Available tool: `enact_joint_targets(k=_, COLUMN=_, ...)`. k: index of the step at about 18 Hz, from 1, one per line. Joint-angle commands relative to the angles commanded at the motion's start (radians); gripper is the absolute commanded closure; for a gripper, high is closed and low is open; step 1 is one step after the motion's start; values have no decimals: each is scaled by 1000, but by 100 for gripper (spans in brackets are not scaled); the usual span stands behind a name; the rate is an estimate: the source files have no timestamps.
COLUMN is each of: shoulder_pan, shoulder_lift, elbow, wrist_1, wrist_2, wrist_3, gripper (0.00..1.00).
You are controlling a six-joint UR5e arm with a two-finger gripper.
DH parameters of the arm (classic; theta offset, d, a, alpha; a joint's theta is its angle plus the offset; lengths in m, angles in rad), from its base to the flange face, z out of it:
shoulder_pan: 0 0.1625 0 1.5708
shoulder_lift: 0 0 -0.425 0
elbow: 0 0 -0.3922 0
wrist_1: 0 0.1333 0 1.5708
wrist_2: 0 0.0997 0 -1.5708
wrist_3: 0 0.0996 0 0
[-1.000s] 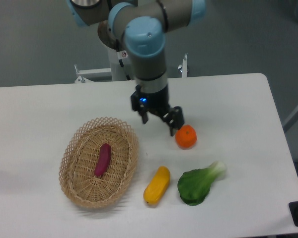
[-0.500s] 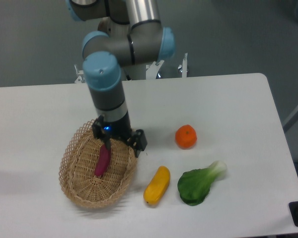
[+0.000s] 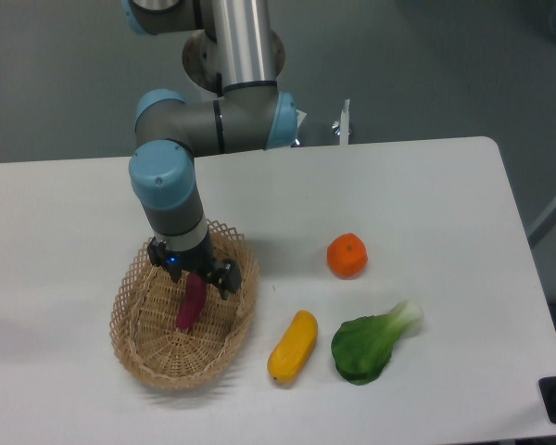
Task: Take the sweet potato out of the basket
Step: 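Lower the gripper into the basket around the sweet potato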
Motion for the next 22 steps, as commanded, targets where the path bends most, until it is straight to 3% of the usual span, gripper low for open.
enact_joint_targets(k=19, shoulder_pan=-17, shoulder_lift=-43, elbow=-18, wrist_1=20, wrist_2=6, wrist_3=-2, gripper=0)
enact_joint_targets(k=21, shoulder_pan=-17, shoulder_lift=-51, elbow=-18, wrist_1=23, wrist_2=27, wrist_3=-2, gripper=4)
enact_joint_targets(k=22, shoulder_pan=-18, shoulder_lift=-51, elbow=-18, wrist_1=25, wrist_2=31, wrist_3=-3, gripper=12)
